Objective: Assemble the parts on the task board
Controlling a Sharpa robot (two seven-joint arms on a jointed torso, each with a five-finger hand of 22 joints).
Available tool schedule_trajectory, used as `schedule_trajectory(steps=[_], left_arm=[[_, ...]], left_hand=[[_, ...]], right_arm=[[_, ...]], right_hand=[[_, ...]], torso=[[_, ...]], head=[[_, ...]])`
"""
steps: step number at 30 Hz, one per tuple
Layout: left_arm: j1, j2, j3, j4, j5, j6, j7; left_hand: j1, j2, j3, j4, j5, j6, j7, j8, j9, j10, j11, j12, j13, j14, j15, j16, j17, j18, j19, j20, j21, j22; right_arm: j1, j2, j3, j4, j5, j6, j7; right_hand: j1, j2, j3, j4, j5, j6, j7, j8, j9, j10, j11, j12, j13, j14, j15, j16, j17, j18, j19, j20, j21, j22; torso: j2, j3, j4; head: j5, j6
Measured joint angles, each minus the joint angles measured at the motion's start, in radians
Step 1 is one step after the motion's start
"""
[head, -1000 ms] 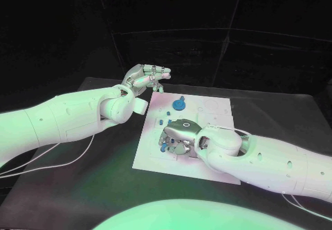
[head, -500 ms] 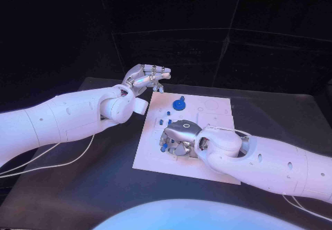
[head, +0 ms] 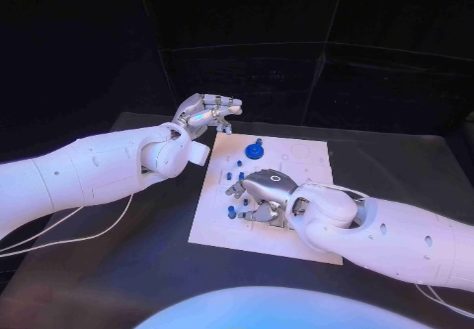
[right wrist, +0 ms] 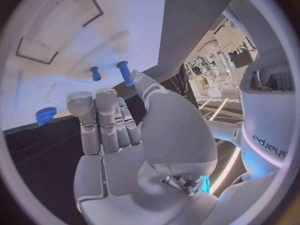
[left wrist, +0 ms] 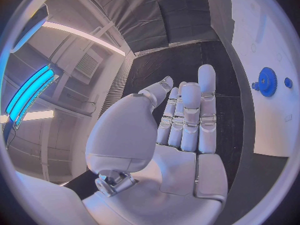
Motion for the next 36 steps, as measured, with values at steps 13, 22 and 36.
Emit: schedule_trajectory(steps=[13,22,36], left_arm=[[0.000,-0.004,0.000,0.000,0.000,0.002,-0.003],[0.000,-0.009,-0.004,0.001,0.000,0.002,-0.004],[0.000,-0.017,-0.011,0.002,0.000,0.002,-0.004]], left_hand=[[0.000,0.000,0.000,0.000,0.000,0.000,0.000,0.000,0.000,0.000,0.000,0.000,0.000,-0.001,0.001,0.000,0.000,0.000,0.000,0.000,0.000,0.000],[0.000,0.000,0.000,0.000,0.000,0.000,0.000,0.000,0.000,0.000,0.000,0.004,0.000,-0.001,0.001,0.000,-0.001,0.000,0.000,0.000,0.000,-0.001],[0.000,0.000,0.000,0.000,0.000,0.000,0.000,0.000,0.000,0.000,0.000,0.004,0.000,-0.001,0.001,0.000,-0.001,0.000,0.000,0.000,0.000,-0.001]], right_arm=[[0.060,-0.252,0.012,0.158,0.133,-0.094,-0.020],[0.065,-0.393,0.012,0.188,0.320,-0.094,-0.172],[0.003,-0.453,0.009,0.221,0.333,-0.085,-0.387]], right_hand=[[-0.004,0.060,-0.081,0.058,0.019,0.181,-0.013,0.048,0.022,0.236,-0.035,0.160,0.043,0.061,-0.022,0.153,0.227,-0.025,0.148,-0.014,0.139,0.197],[-0.116,0.034,-0.264,0.235,0.107,0.217,-0.076,0.186,0.057,0.384,-0.103,0.591,0.465,0.058,-0.072,0.298,0.427,-0.048,0.236,-0.071,0.256,0.311],[-0.131,0.074,-0.403,0.271,0.097,0.191,-0.085,0.308,0.083,0.374,-0.102,0.897,0.868,0.059,-0.077,0.340,0.502,-0.063,0.243,-0.071,0.279,0.311]], torso=[[-0.001,-0.0009,-0.0018],[0.001,-0.0025,-0.0081],[0.001,-0.0011,-0.0187]], head=[[-0.042,0.024],[-0.105,0.050],[-0.139,0.050]])
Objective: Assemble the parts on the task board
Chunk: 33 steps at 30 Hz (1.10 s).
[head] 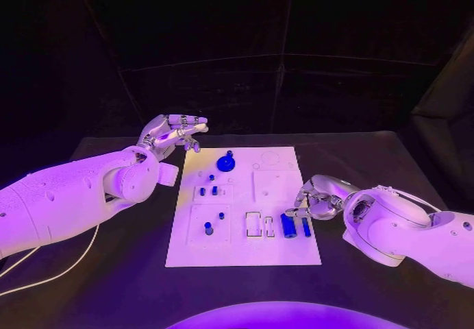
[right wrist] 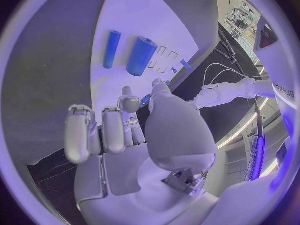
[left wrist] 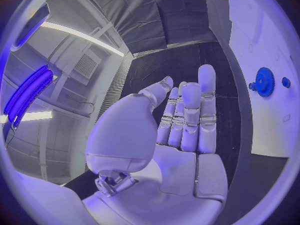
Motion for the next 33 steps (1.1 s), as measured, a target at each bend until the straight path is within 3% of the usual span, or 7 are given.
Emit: schedule_trajectory(steps=[2,12,26,33], left_arm=[[0.000,0.000,-0.001,0.000,0.000,0.000,0.000],[0.000,-0.003,-0.002,0.000,0.000,0.000,0.000],[0.000,-0.004,-0.003,0.001,0.000,0.000,0.000],[-0.001,-0.005,-0.003,0.001,0.000,0.001,0.000]], left_hand=[[0.000,0.000,0.000,0.000,0.000,0.000,0.000,0.000,0.000,0.000,0.000,0.000,0.000,0.000,0.000,0.000,0.000,0.000,0.000,0.000,0.000,0.000],[0.000,0.000,0.000,0.000,0.000,0.000,0.000,0.000,0.000,0.000,0.000,0.000,0.000,0.000,0.000,0.000,0.000,0.000,0.000,0.000,0.000,0.000],[0.000,0.000,0.000,0.000,0.000,0.000,0.000,0.000,0.000,0.000,0.000,0.000,0.000,0.000,0.000,0.000,0.000,0.000,0.000,0.000,0.000,0.000],[0.000,0.000,0.000,0.000,0.000,0.000,0.000,0.000,0.000,0.000,0.000,0.000,0.000,0.000,0.000,0.000,0.000,0.000,0.000,0.000,0.000,0.000]], right_arm=[[-0.005,0.002,0.000,-0.001,-0.007,0.004,-0.013],[-0.039,0.033,-0.001,-0.011,-0.033,0.035,-0.043],[-0.056,0.067,0.005,-0.040,-0.070,0.076,-0.056],[-0.063,0.088,0.010,-0.045,-0.088,0.078,-0.057]], right_hand=[[-0.016,0.012,-0.012,0.000,0.000,-0.004,-0.004,0.009,0.001,0.000,0.000,0.000,0.010,0.000,0.000,0.000,0.001,0.000,0.000,0.000,0.000,0.000],[-0.031,0.009,-0.024,0.000,0.000,-0.007,0.000,0.028,0.005,0.000,0.000,0.023,0.045,0.000,0.000,0.000,0.007,0.000,0.007,0.000,0.004,0.000],[-0.009,0.017,-0.030,-0.006,0.000,-0.010,-0.006,0.064,0.021,0.006,-0.006,0.038,0.084,0.000,0.000,0.012,0.025,0.000,0.011,-0.004,0.008,0.000],[0.024,0.035,-0.034,-0.007,0.049,-0.013,-0.010,0.089,0.024,0.009,-0.009,0.043,0.102,0.000,0.000,0.016,0.035,0.000,0.014,-0.007,0.012,0.000]], torso=[[0.000,-0.0001,0.0000],[0.000,-0.0015,0.0012],[-0.001,-0.0015,0.0005],[-0.001,-0.0018,0.0006]], head=[[-0.001,-0.001],[0.000,-0.006],[0.006,-0.010],[0.008,-0.012]])
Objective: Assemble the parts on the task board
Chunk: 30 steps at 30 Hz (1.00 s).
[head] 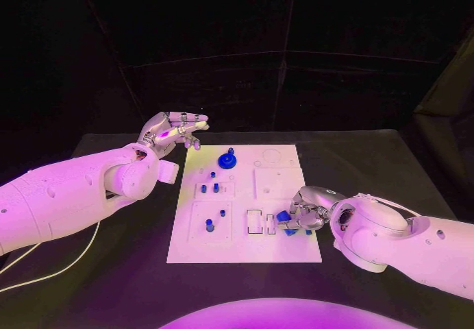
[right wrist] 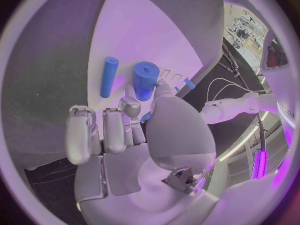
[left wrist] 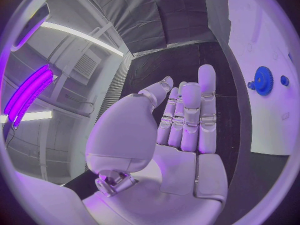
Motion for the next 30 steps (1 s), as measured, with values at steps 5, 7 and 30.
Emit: schedule_trajectory(steps=[5,7,30], left_arm=[[0.000,-0.001,0.000,0.000,0.000,0.000,0.000],[0.000,-0.001,0.000,0.000,0.000,0.000,0.000],[-0.001,0.004,-0.001,0.002,0.000,0.001,0.000]], left_hand=[[0.000,0.000,0.000,0.000,0.000,0.000,0.000,0.000,0.000,0.000,0.000,0.000,0.000,0.000,0.000,0.000,0.000,0.000,0.000,0.000,0.000,0.000],[0.000,0.000,0.000,0.000,0.000,0.000,0.000,0.000,0.000,0.000,0.000,0.000,0.000,0.000,0.000,0.000,0.000,0.000,0.000,0.000,0.000,0.000],[0.000,0.000,0.000,0.000,0.000,0.000,0.000,0.000,0.000,0.000,0.000,0.000,0.001,0.000,0.000,0.000,-0.002,0.000,0.000,0.000,0.000,-0.002]], right_arm=[[-0.005,-0.001,-0.001,0.004,-0.011,-0.015,0.000],[-0.007,-0.005,-0.003,0.009,-0.014,-0.025,0.000],[-0.014,0.034,-0.008,0.062,0.038,-0.192,0.020]], right_hand=[[0.018,0.018,-0.002,0.002,0.045,0.005,-0.007,0.015,0.002,0.006,-0.006,0.000,0.014,0.000,-0.007,0.005,0.013,0.000,0.000,0.000,0.007,0.000],[0.026,0.027,-0.003,0.003,0.069,0.006,-0.011,0.023,0.006,0.009,-0.009,0.004,0.020,0.000,-0.007,0.014,0.021,0.000,0.000,0.000,0.009,0.000],[0.004,0.083,-0.017,0.005,0.147,0.029,-0.010,0.045,0.025,0.038,-0.023,-0.008,0.032,0.000,-0.021,0.036,0.071,-0.016,0.007,-0.007,0.024,0.000]], torso=[[0.000,-0.0003,0.0000],[0.000,-0.0003,0.0000],[0.000,-0.0017,0.0007]], head=[[0.002,-0.001],[0.002,-0.001],[0.005,0.004]])
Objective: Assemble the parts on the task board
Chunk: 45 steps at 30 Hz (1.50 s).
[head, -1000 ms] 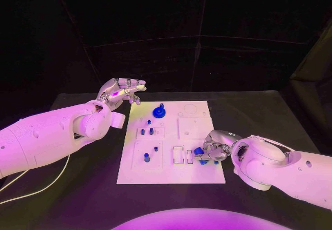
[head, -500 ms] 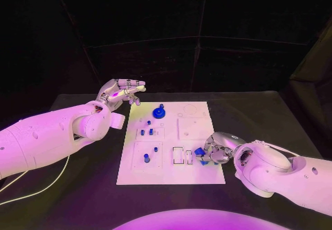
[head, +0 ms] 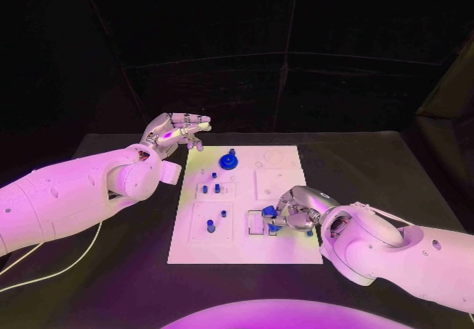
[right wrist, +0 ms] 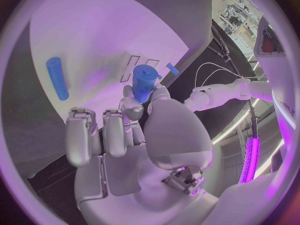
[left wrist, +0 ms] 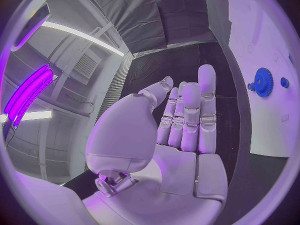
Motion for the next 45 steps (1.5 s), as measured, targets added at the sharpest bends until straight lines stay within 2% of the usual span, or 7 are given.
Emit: schedule_trajectory(steps=[19,22,25,28,31,39,45], left_arm=[[0.000,0.008,0.000,-0.001,0.000,0.002,-0.001],[0.000,0.010,0.000,-0.002,0.000,0.002,-0.001],[0.000,0.011,0.000,-0.002,0.000,0.002,-0.001],[0.000,0.011,0.000,-0.002,0.000,0.002,-0.001],[0.000,0.011,0.000,-0.002,0.000,0.002,-0.001],[0.000,0.011,0.000,-0.003,0.000,0.002,-0.001],[0.000,0.010,0.000,-0.003,0.000,0.002,-0.001]], left_hand=[[0.000,0.000,-0.006,0.000,0.000,0.000,0.000,0.000,0.000,-0.004,0.004,0.004,0.000,-0.004,-0.004,0.000,-0.002,0.000,0.000,0.000,-0.004,-0.001],[0.000,0.000,-0.006,0.000,0.000,0.000,0.000,0.000,0.000,-0.004,0.004,0.004,0.000,-0.004,-0.004,0.000,-0.002,0.000,0.000,0.000,-0.004,-0.001],[0.000,0.000,-0.006,0.000,0.000,0.000,0.000,0.000,0.000,-0.004,0.004,0.004,0.000,-0.004,-0.004,0.000,-0.002,0.000,0.000,0.000,-0.004,-0.001],[0.000,0.000,-0.006,0.000,0.000,0.000,0.000,0.000,0.000,-0.004,0.004,0.004,0.000,-0.004,-0.004,0.000,-0.002,0.000,0.000,0.000,-0.004,-0.001],[0.000,0.000,-0.006,0.000,0.000,0.000,0.000,0.000,0.000,-0.004,0.004,0.004,0.000,-0.004,-0.004,0.000,-0.002,0.000,0.000,0.000,-0.004,-0.001],[0.000,0.000,-0.006,0.000,0.000,0.000,0.000,0.000,0.000,-0.004,0.004,0.004,0.000,-0.004,-0.004,0.000,-0.002,0.000,0.000,0.000,-0.004,-0.001],[0.000,0.000,-0.006,0.000,0.000,0.000,0.000,0.000,0.000,-0.004,0.004,0.004,0.000,-0.004,-0.004,0.000,-0.002,0.000,0.000,0.000,-0.004,-0.001]], right_arm=[[0.002,0.103,0.002,-0.063,0.071,0.050,-0.047],[0.002,0.111,0.002,-0.069,0.069,0.048,-0.056],[0.002,0.116,0.001,-0.074,0.062,0.043,-0.065],[0.001,0.119,0.001,-0.074,0.048,0.033,-0.073],[0.001,0.119,0.001,-0.074,0.030,0.020,-0.080],[0.001,0.110,0.001,-0.065,-0.018,-0.004,-0.092],[0.001,0.094,0.001,-0.044,-0.041,-0.010,-0.081]], right_hand=[[-0.024,0.029,-0.034,-0.002,-0.041,0.024,-0.009,0.020,0.020,0.005,-0.005,-0.050,-0.024,0.000,-0.007,-0.002,-0.012,0.000,0.000,-0.007,0.000,0.000],[-0.033,0.035,-0.049,-0.001,-0.091,0.039,-0.024,0.025,0.024,0.009,-0.009,-0.064,-0.028,0.000,-0.007,-0.005,-0.016,0.000,0.000,-0.007,0.000,0.000],[-0.072,0.035,-0.078,-0.002,-0.219,0.054,-0.035,0.036,0.033,0.009,-0.009,-0.082,-0.035,-0.002,-0.009,-0.014,-0.024,0.000,0.000,-0.007,-0.005,0.000],[-0.117,0.012,-0.109,0.000,-0.350,0.040,-0.029,0.036,0.035,0.000,-0.009,-0.126,-0.061,-0.002,-0.009,-0.030,-0.047,0.000,0.000,-0.007,-0.018,0.000],[-0.165,-0.012,-0.114,0.001,-0.398,0.036,-0.027,0.036,0.040,-0.019,-0.003,-0.178,-0.097,-0.002,-0.009,-0.046,-0.070,0.000,0.000,-0.007,-0.021,0.000],[-0.221,-0.075,-0.045,0.002,-0.412,0.016,-0.023,0.051,0.052,-0.026,-0.004,-0.229,-0.128,-0.002,-0.009,-0.059,-0.088,0.000,-0.004,-0.011,-0.027,0.000],[-0.135,-0.079,-0.005,-0.011,-0.374,0.009,-0.022,0.061,0.060,-0.026,-0.004,-0.234,-0.127,-0.002,-0.009,-0.063,-0.088,0.000,-0.004,-0.011,-0.027,0.000]], torso=[[0.000,-0.0005,0.0001],[0.000,-0.0004,-0.0004],[0.000,-0.0003,-0.0005],[0.000,-0.0001,-0.0005],[0.000,-0.0001,-0.0005],[0.000,0.0008,-0.0015],[0.000,0.0016,-0.0019]], head=[[0.009,-0.002],[0.011,-0.002],[0.012,0.000],[0.013,0.001],[0.013,0.001],[0.015,0.001],[0.015,-0.001]])
